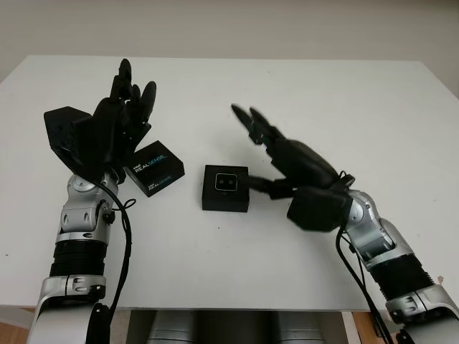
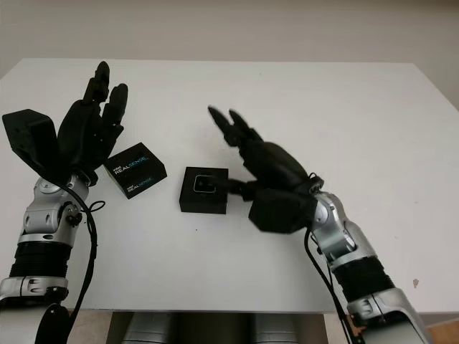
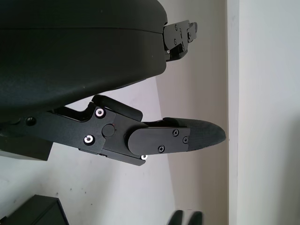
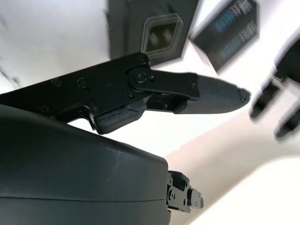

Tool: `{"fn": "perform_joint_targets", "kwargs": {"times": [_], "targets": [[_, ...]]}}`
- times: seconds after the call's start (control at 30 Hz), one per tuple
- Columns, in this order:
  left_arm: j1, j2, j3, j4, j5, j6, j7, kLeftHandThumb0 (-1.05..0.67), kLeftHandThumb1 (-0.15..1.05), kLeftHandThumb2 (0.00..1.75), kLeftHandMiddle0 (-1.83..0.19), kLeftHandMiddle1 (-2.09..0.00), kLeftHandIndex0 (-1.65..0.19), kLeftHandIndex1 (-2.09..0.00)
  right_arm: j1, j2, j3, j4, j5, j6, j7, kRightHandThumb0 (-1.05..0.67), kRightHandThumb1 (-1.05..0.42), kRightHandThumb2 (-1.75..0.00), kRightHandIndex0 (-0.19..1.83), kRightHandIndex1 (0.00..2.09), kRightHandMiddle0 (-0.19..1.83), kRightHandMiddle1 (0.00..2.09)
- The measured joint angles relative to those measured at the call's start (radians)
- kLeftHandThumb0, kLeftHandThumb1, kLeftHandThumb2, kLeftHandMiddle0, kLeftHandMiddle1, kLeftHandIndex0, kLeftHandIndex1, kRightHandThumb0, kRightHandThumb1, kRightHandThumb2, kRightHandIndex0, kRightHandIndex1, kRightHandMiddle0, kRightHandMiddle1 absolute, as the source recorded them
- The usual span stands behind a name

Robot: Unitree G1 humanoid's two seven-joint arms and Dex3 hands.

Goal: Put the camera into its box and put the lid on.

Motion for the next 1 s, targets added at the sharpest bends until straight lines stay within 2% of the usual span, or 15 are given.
{"fn": "perform_joint_targets", "kwargs": {"times": [0.17,0.3,0.37,0.5,0.7,0.83,1.0], "targets": [[0.0,0.01,-0.004,0.0,0.043,-0.016,0.024,-0.66,1.05,0.29,0.07,-0.08,0.13,-0.05,-0.047,-0.002,-0.071,0.0,0.071,0.075,0.016,-0.77,-1.05,-0.61,-0.18,0.02,-0.13,0.06],[0.002,0.054,-0.044,-0.006,0.161,-0.032,0.067,-0.67,1.05,0.25,-0.1,-0.12,0.02,-0.1,-0.09,-0.002,-0.115,0.021,0.119,0.129,0.024,-0.8,-1.05,-0.62,-0.18,0.02,-0.14,0.06],[0.01,0.096,-0.072,-0.021,0.23,-0.031,0.076,-0.69,1.05,0.25,-0.15,-0.11,-0.02,-0.11,-0.122,-0.002,-0.15,0.043,0.166,0.196,0.038,-0.79,-1.05,-0.61,-0.19,0.01,-0.16,0.05],[0.032,0.178,-0.126,-0.076,0.326,0.018,0.02,-0.74,1.05,0.2,-0.12,-0.07,-0.01,-0.09,-0.151,-0.002,-0.201,0.06,0.241,0.293,0.06,-0.78,-1.05,-0.62,-0.19,0.0,-0.18,0.03],[0.088,0.322,-0.223,-0.207,0.47,0.103,-0.129,-0.83,1.05,0.17,0.05,-0.03,0.11,-0.04,-0.159,0.0,-0.24,0.082,0.309,0.306,0.083,-0.75,-1.05,-0.62,-0.19,0.0,-0.19,0.0],[0.115,0.361,-0.261,-0.234,0.537,0.096,-0.159,-0.84,1.05,0.1,0.08,-0.04,0.1,-0.05,-0.162,0.001,-0.237,0.104,0.306,0.299,0.083,-0.78,-1.05,-0.69,-0.19,0.0,-0.19,0.0],[0.124,0.393,-0.294,-0.234,0.598,0.059,-0.164,-0.87,1.03,0.07,0.11,-0.04,0.1,-0.05,-0.163,0.001,-0.228,0.115,0.288,0.294,0.072,-0.79,-1.05,-0.67,-0.19,0.0,-0.19,0.0]]}}
